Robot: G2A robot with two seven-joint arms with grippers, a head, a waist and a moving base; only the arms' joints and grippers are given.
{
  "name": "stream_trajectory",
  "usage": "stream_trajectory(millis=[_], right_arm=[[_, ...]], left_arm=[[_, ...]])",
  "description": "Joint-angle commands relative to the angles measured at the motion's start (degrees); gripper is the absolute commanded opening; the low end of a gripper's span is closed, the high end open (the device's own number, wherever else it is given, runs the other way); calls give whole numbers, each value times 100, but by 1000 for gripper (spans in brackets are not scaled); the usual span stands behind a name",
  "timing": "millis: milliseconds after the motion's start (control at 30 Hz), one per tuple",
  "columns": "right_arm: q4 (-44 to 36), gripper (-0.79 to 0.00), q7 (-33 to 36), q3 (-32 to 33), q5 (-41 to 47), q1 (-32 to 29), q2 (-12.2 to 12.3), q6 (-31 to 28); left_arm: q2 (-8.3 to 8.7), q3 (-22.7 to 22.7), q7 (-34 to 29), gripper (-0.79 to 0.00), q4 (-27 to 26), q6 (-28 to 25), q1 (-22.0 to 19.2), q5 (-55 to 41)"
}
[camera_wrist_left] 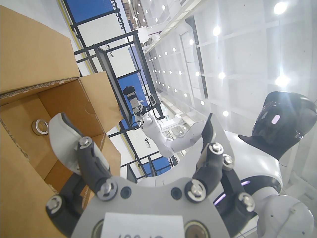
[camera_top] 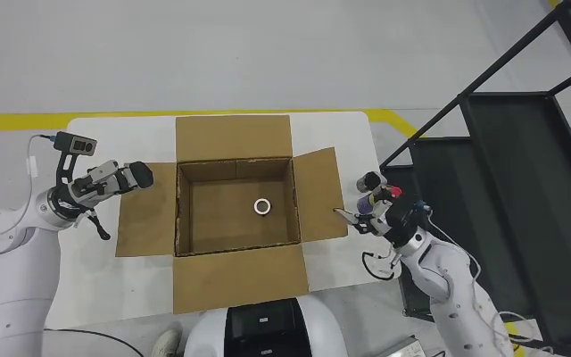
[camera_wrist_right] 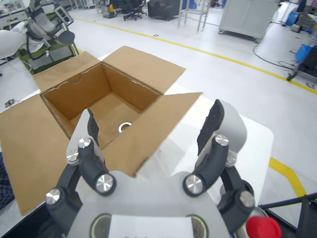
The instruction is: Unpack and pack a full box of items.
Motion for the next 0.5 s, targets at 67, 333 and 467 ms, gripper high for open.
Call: stream_trajectory(millis=[67, 333, 467], right_arm=[[348, 0, -1176, 94, -433, -171, -22, 575], [474, 0, -1164, -21, -589, -72, -28, 694], [474, 0, -1164, -21, -589, -72, -28, 694]], left_arm=[[0, 0, 0, 0, 0, 0, 0, 0], [0, 0, 0, 0, 0, 0, 0, 0], [0, 0, 0, 0, 0, 0, 0, 0]])
